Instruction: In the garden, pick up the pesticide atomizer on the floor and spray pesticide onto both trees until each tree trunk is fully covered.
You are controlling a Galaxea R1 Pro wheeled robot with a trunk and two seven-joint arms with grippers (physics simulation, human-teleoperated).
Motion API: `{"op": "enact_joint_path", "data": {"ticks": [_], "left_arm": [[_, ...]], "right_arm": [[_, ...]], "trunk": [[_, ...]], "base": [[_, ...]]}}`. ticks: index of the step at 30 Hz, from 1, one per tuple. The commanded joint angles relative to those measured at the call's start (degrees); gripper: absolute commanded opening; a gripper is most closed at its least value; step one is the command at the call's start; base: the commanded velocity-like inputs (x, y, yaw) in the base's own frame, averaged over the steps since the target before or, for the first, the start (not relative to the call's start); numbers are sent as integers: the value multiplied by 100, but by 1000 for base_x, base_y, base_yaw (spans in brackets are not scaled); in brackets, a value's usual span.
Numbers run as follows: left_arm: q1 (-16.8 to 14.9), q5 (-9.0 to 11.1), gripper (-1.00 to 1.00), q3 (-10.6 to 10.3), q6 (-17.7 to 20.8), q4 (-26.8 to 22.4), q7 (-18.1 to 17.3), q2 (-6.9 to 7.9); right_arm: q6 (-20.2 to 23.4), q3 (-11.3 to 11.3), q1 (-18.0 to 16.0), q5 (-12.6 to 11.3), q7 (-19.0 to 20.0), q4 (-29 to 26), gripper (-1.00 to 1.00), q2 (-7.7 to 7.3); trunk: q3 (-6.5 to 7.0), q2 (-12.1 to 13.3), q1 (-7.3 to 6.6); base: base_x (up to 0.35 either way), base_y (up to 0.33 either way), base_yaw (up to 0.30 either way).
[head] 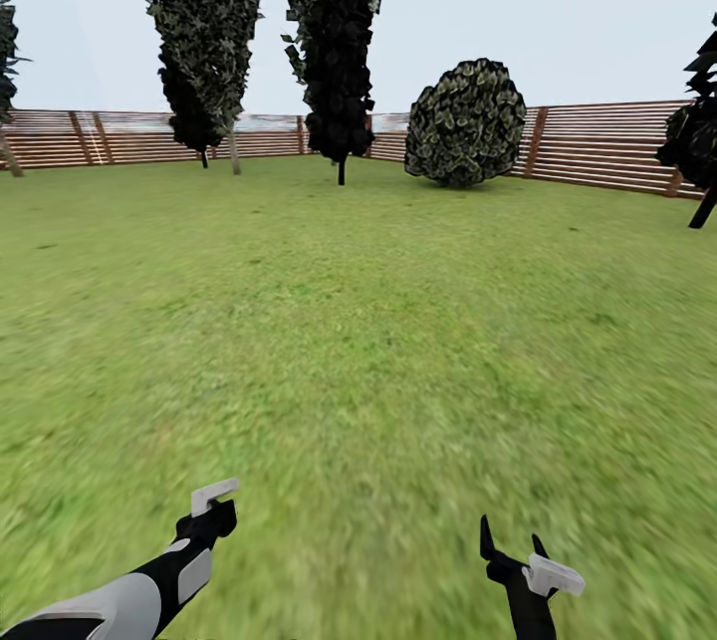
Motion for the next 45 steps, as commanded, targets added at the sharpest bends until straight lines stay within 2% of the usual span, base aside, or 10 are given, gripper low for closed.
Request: {"op": "enact_joint_path", "data": {"ticks": [1,7,22,45], "left_arm": [[0,-1,-100,-1,1,-1,1,0],[0,-1,-100,-1,-1,-2,1,0],[0,-2,-100,-1,-1,0,1,0],[0,-1,-100,-1,-3,5,1,0]], "right_arm": [[0,1,0,1,3,-1,100,-1],[0,0,0,-6,-3,-3,100,4],[0,0,0,-8,-9,-3,100,6],[0,0,0,-8,-10,-3,100,5]], "trunk": [[0,0,0],[18,0,0],[67,0,0],[122,0,0]], "base": [[0,0,78],[0,0,119],[3,2,266],[247,202,275]]}}
